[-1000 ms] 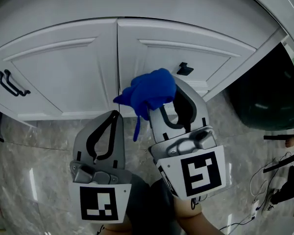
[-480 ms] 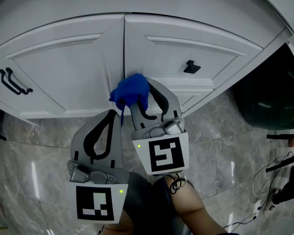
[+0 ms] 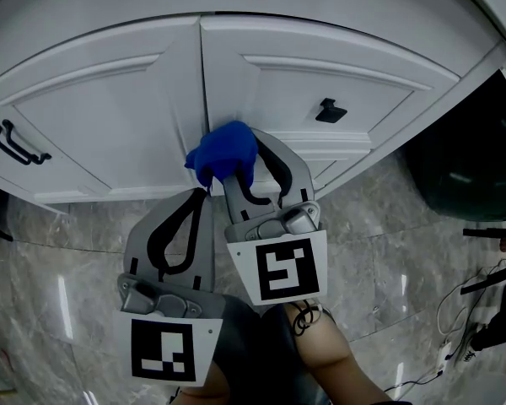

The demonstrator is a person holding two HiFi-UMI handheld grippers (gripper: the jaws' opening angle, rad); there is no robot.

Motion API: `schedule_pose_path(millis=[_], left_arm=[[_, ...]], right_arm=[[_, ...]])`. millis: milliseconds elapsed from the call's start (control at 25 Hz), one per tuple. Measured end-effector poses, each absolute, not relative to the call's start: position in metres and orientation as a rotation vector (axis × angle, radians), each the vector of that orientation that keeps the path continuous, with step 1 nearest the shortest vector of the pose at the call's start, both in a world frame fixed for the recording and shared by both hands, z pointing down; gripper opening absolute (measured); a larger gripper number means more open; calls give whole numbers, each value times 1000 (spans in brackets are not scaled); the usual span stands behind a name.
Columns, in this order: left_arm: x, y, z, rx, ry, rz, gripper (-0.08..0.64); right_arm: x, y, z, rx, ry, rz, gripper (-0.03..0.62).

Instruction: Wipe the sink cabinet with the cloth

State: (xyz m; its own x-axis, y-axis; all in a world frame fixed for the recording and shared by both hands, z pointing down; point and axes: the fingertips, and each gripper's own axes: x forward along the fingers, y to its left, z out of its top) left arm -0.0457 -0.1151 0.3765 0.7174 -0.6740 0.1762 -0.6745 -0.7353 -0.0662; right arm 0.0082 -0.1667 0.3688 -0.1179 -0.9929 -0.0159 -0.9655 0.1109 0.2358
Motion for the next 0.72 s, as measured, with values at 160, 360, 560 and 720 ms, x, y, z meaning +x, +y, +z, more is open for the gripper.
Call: schedule_pose_path(millis=[160, 360, 560, 720], left_arm=[[-44, -113, 377, 2909, -1127, 293, 2], [-42, -112, 378, 2910, -1116, 299, 2], [-40, -111, 378, 2916, -1102, 297, 2], [-39, -110, 378, 2918, -1095, 293, 2]], right_arm=[[13, -166, 368, 1999, -2241, -271, 115], [27, -163, 368, 2054, -2191, -260, 115], [47, -159, 365, 2137, -2157, -235, 115], [53, -158, 364, 2148, -2148, -247, 115]])
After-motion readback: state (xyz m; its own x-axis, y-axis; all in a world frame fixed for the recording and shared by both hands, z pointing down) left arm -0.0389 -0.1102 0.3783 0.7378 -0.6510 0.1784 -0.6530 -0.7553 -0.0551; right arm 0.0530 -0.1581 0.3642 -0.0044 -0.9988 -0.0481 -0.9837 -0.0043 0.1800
